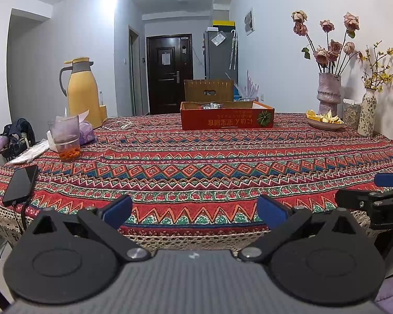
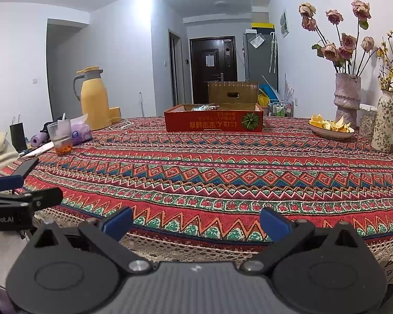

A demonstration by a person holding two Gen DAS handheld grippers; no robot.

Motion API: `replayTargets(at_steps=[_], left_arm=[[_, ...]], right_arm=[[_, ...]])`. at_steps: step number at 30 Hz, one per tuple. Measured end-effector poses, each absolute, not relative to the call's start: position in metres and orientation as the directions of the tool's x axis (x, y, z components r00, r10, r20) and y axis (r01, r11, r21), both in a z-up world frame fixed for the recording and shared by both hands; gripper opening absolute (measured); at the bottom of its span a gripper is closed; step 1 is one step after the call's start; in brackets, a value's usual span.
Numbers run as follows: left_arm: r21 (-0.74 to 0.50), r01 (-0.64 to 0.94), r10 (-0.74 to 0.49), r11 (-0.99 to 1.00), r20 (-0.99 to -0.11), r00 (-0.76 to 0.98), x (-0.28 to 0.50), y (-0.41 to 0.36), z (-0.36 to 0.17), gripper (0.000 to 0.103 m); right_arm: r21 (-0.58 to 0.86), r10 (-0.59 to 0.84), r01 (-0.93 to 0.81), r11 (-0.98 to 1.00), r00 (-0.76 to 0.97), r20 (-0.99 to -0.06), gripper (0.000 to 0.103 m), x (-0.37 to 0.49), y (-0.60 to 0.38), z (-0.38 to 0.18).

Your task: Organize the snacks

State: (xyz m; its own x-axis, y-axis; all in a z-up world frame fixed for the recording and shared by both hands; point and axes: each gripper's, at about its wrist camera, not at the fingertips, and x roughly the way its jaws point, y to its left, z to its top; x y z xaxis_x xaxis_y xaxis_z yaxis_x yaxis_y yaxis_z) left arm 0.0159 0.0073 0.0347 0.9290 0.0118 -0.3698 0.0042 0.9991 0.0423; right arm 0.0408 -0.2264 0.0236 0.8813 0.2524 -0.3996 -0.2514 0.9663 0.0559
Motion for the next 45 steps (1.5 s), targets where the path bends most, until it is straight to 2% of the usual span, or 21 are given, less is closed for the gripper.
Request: replayTargets(at_steps=[45], left_arm=[[0.046, 0.006, 0.012, 0.999, -0.368, 0.93, 0.0148, 0.0063, 0.0356, 0.103]], right_arm=[[0.046, 0.24, -0.243, 0.969, 0.879, -0.411, 0.103, 0.0433, -0.2267, 0.0206]])
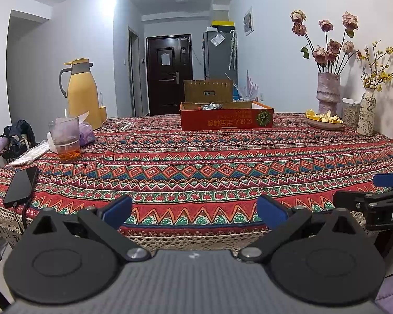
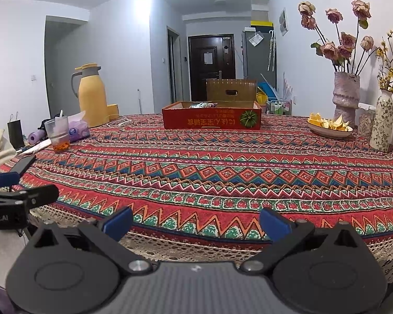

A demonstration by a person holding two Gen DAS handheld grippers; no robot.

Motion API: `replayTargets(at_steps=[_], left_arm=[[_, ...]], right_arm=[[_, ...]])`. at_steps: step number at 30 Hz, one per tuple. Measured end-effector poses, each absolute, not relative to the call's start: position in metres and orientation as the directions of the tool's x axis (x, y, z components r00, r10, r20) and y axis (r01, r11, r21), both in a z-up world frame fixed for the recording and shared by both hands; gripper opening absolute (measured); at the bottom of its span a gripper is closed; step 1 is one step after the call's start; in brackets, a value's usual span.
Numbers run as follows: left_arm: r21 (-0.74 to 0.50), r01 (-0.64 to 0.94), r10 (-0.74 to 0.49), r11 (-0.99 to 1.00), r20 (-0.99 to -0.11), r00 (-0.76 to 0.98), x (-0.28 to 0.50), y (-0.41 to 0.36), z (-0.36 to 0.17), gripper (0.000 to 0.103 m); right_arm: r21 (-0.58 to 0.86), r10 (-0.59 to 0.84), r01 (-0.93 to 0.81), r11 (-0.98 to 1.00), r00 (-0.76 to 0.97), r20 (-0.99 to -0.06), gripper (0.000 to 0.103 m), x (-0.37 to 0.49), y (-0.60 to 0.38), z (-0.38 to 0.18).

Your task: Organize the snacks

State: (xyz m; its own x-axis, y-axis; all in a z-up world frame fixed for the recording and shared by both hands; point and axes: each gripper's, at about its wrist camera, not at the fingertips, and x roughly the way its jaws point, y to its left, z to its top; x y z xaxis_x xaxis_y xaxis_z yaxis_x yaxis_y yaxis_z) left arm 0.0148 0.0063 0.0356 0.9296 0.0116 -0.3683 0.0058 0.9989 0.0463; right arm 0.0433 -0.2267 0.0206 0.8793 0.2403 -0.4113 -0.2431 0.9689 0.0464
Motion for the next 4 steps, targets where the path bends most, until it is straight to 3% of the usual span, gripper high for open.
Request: replayTargets(at_steps=[4], left_arm=[[0.04, 0.007, 0.008, 0.999, -0.371, 0.928, 0.0145, 0.007, 0.0352, 0.103]], right_arm=[[0.045, 0.241, -0.244, 0.969, 0.88, -0.409, 0.103, 0.043, -0.228, 0.0215]])
